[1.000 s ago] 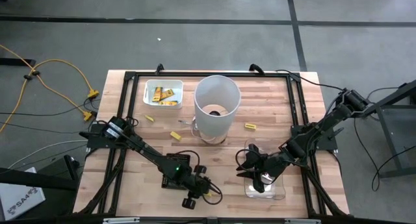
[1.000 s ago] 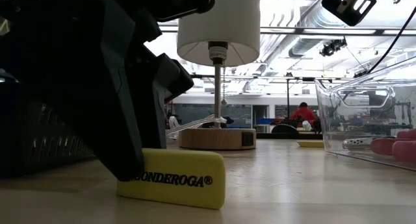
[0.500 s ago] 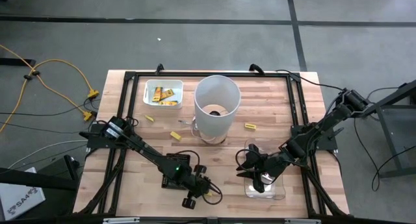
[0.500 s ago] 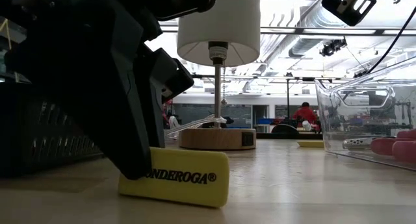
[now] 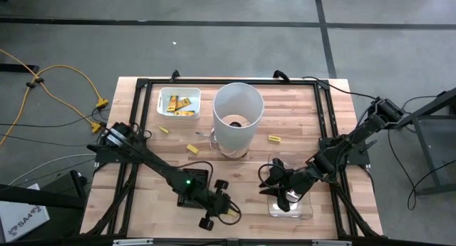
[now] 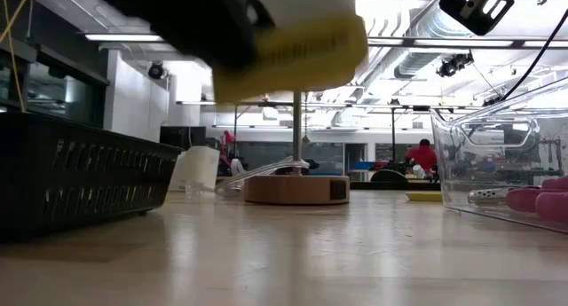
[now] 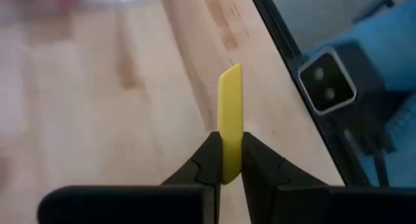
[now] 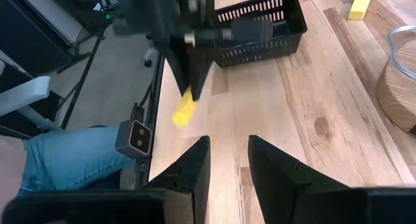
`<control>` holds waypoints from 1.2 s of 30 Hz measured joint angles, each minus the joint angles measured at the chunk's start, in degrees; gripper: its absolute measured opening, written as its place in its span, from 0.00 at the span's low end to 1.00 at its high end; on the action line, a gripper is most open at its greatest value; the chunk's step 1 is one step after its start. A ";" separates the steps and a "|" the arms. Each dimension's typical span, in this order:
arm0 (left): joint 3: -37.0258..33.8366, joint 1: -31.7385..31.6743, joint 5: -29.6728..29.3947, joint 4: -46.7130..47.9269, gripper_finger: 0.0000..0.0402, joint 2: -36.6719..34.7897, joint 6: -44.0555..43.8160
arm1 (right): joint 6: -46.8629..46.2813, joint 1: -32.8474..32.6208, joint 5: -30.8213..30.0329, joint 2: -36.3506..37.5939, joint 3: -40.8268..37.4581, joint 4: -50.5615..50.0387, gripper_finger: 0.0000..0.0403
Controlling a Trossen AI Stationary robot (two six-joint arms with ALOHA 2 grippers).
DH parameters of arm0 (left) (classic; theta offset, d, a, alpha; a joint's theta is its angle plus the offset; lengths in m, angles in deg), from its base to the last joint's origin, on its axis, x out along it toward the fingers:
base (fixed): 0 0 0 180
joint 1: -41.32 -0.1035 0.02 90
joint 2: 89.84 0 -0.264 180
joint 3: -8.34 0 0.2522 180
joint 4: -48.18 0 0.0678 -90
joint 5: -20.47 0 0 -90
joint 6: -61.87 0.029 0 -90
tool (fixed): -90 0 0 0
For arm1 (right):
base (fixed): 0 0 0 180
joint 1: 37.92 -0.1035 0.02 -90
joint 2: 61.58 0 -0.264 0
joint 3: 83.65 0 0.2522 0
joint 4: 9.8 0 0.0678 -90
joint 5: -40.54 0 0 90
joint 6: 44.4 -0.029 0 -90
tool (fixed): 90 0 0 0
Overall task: Pick & Place School Supplies
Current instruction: Put the yellow eraser into the black bin
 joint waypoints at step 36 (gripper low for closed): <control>-3.76 10.18 -21.18 47.18 0.08 -11.35 -36.65 | 0.00 0.00 0.26 0.02 -0.02 0.44 0.24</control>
